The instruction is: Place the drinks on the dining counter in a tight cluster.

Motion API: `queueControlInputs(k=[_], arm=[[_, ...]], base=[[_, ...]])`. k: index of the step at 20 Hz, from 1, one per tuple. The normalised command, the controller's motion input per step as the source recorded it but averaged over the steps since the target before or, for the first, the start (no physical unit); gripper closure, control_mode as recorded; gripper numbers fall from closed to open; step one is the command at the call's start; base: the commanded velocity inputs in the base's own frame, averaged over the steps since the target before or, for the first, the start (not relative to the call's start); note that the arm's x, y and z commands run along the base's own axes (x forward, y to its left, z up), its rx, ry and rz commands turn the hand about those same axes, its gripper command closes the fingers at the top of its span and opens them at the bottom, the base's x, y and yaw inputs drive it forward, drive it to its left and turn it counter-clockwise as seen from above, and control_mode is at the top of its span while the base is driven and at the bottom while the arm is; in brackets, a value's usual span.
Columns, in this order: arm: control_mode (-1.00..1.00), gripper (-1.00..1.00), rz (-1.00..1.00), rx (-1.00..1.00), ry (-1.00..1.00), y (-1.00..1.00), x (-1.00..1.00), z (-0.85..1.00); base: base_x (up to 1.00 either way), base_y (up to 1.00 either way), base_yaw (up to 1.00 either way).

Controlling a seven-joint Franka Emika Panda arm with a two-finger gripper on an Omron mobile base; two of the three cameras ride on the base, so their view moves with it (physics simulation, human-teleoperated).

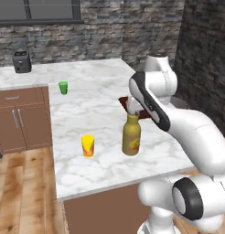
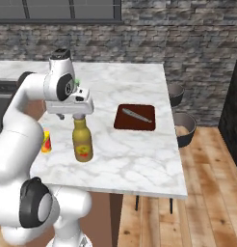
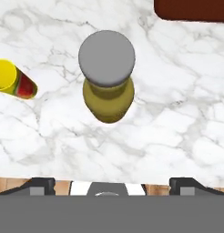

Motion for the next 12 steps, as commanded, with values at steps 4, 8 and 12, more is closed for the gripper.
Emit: queueControlInputs(k=[4, 8, 12], arm=[[-1.00, -1.00, 0.00, 0.04, -0.03, -0.03, -1.00, 0.37], [-1.00, -1.00, 0.00, 0.01, -0.05, 0.00, -0.71, 0.74], [-1.00, -1.00, 0.00, 0.00, -0.12, 0.00, -0.45, 0.72]], base=[[0.00, 0.00, 0.00], [0.00, 0.00, 0.00], [0.00, 0.00, 0.00]])
